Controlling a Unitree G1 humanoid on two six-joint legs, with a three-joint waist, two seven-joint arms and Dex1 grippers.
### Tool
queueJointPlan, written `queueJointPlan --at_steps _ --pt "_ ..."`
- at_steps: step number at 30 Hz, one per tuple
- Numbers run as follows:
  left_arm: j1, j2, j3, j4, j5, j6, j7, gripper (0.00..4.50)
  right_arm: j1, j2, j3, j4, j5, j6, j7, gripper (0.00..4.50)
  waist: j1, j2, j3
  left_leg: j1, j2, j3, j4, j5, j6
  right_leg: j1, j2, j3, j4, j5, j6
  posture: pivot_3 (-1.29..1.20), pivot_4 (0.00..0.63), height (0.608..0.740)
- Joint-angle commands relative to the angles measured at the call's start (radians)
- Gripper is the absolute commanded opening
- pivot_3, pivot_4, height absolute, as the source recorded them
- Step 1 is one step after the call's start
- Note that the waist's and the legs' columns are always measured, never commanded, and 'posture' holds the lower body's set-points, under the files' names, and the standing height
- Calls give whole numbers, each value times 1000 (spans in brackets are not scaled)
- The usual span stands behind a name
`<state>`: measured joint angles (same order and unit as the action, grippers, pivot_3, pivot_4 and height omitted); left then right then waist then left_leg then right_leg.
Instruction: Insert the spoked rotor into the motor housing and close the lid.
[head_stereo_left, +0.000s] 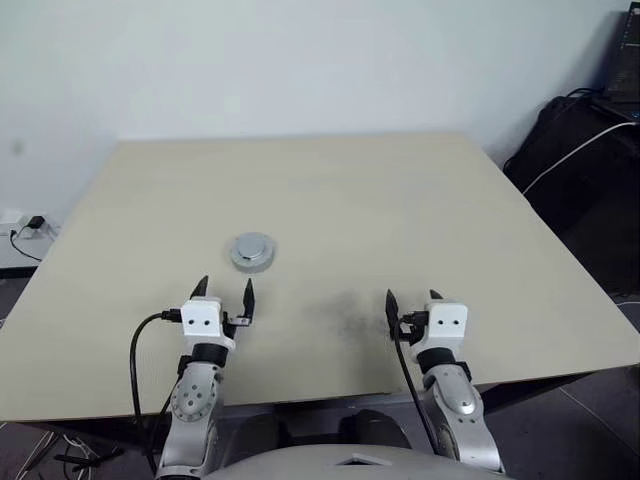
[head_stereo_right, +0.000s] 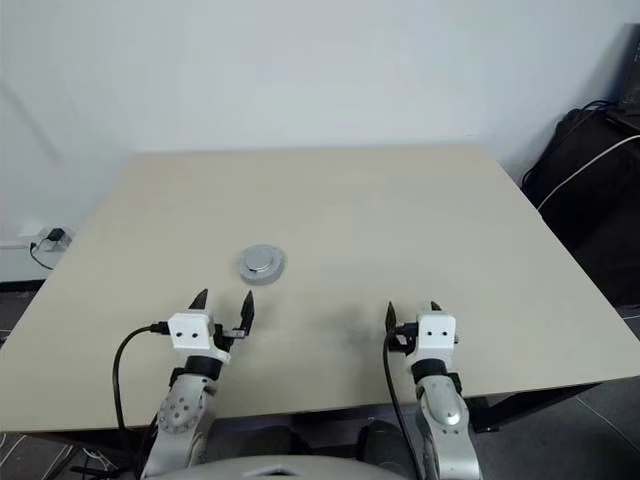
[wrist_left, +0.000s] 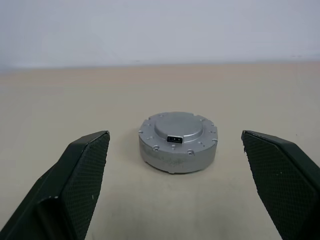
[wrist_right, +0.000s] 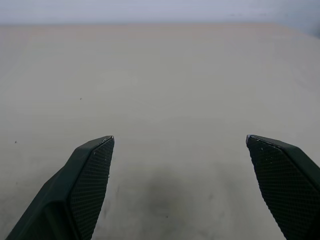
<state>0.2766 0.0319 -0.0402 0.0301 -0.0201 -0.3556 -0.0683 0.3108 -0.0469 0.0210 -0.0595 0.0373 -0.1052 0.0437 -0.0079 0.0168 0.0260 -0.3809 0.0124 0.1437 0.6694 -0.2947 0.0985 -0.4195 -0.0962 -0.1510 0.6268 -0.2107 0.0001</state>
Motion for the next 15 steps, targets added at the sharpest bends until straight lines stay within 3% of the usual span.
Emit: queueJointPlan --at_steps 1,15 --pt "-22 -10 3 2 -1 -33 3 4477 -12 9 -2 -16 -7 -18 -7 4500 0 0 0 0 0 0 0 0 0 0 0 0 0 0 0 0 0 740" --pt "-23 -29 18 19 32 -27 47 4477 -44 14 1 13 -8 -2 3 4500 0 -1 0 0 0 0 0 0 1 0 0 -1 0 0 0 0 0 740"
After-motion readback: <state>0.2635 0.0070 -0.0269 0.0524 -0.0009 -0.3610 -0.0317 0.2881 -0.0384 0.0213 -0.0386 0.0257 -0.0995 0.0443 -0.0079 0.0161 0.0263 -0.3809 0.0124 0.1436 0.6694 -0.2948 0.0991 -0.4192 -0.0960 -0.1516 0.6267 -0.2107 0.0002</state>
